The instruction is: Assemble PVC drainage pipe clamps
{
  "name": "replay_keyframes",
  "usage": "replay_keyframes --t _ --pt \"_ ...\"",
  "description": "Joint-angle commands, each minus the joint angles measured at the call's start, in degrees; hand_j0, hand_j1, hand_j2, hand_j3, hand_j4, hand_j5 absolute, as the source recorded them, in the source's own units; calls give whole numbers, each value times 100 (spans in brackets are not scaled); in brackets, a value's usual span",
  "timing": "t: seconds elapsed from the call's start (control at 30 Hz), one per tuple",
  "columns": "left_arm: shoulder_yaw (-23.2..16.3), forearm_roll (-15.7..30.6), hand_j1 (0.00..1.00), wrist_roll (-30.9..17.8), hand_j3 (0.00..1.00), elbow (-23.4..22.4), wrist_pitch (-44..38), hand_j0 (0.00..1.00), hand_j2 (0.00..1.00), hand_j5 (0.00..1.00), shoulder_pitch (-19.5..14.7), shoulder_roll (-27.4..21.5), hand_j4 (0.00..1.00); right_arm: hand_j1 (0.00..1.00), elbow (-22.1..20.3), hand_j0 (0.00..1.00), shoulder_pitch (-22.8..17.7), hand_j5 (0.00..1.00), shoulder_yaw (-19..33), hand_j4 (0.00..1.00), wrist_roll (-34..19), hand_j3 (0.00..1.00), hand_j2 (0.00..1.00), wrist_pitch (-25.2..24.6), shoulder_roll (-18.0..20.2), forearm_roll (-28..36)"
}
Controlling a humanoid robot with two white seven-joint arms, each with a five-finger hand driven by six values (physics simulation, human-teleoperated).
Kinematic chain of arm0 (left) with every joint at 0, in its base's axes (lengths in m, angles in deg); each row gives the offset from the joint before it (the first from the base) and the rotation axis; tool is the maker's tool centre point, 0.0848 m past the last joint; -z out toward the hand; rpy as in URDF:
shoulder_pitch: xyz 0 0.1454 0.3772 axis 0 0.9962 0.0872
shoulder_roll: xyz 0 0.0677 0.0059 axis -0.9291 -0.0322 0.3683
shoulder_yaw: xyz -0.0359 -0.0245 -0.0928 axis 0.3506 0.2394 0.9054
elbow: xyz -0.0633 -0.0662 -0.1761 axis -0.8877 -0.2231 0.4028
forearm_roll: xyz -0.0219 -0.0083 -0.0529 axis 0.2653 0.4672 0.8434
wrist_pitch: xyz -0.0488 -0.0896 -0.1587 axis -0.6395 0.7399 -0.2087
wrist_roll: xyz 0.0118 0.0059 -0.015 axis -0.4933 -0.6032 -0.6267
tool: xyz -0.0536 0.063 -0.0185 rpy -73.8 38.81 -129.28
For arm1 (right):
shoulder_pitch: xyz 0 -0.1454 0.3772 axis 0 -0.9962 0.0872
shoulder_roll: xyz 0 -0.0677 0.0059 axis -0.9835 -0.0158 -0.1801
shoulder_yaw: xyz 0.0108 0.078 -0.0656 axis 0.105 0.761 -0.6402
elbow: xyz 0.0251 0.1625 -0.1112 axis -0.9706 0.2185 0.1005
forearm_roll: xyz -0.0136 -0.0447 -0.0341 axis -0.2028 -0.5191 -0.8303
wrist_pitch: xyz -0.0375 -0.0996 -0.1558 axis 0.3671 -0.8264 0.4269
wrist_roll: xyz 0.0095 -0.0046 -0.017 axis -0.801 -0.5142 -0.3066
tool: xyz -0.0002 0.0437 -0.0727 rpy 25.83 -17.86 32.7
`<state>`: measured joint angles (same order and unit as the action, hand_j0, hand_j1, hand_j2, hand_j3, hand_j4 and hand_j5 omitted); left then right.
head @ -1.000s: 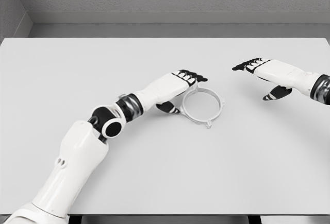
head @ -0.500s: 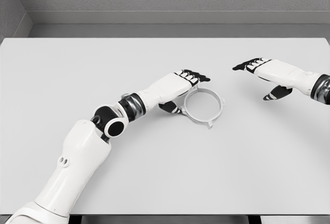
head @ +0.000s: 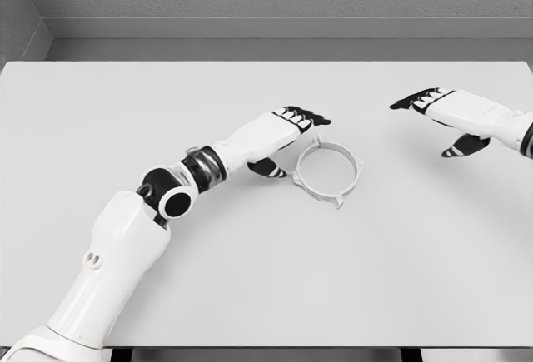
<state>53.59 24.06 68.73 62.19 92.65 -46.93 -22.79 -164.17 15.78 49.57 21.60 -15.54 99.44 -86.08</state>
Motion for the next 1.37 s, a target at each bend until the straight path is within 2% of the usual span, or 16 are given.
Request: replay_keyframes --t 0.0,0.57,0.77,0.8,0.83,0.87,0.9,0.93,0.97,1.0,1.03,1.1,1.13,1.2,1.33 --pt "-10 24 100 4 100 -15 -6 100 100 100 0 -11 100 100 -7 100 0 100 2 100 3 100 100 -10 48 28" --pt "-160 -2 100 4 100 -314 -6 100 100 100 -88 226 100 100 -7 100 9 100 -7 100 -6 100 100 -10 48 28" --pt "-89 51 100 4 100 -217 29 100 100 100 -88 112 100 100 -15 100 9 100 -7 100 -6 100 100 -10 48 37" --pt "16 94 100 4 100 63 38 100 100 100 -44 -133 100 100 -16 100 9 100 -7 100 -6 100 100 -10 48 37" --pt "130 454 100 4 100 468 3 100 100 100 132 -608 100 100 -16 100 0 100 -7 100 -6 100 100 -10 48 37" --pt "148 823 100 4 100 618 3 100 100 100 176 -942 100 100 -16 100 0 100 -7 100 -6 100 100 -10 48 37" --pt "253 1263 100 4 100 898 73 100 100 100 211 -1504 100 100 -16 100 9 100 -7 100 -6 100 100 -1 48 37" --pt "455 1869 100 4 100 1259 134 100 100 100 404 -2084 100 100 -42 100 0 100 -7 100 -14 100 100 -10 48 37" --pt "683 2247 100 4 100 1523 529 100 100 100 562 -2401 100 100 -191 100 -9 100 -7 100 -14 100 100 -10 57 37" --pt "1201 2608 100 4 100 1585 1261 100 100 100 755 -2612 100 100 -288 100 -26 100 -7 100 -14 100 100 -10 66 37" --pt "1755 2916 100 4 100 1550 1261 100 100 100 975 -2806 100 100 -288 100 -18 100 -16 100 -6 100 100 -19 101 37" --pt "2406 3083 100 4 100 1286 1261 100 100 100 1222 -3026 100 100 -288 100 -18 100 -7 100 -6 100 100 -19 144 37" --pt "2582 3074 100 4 100 1111 1261 100 100 100 1248 -3131 100 100 -297 100 -9 100 -7 100 -6 100 100 -19 197 37" --pt "2600 3013 100 4 100 662 1261 100 100 100 1310 -3474 100 100 -288 100 -9 100 -7 100 -6 100 100 -19 224 28" --pt "2547 2697 100 4 100 609 1261 100 100 100 1512 -3597 100 100 -279 100 -9 100 -16 100 -6 100 100 -28 224 28"
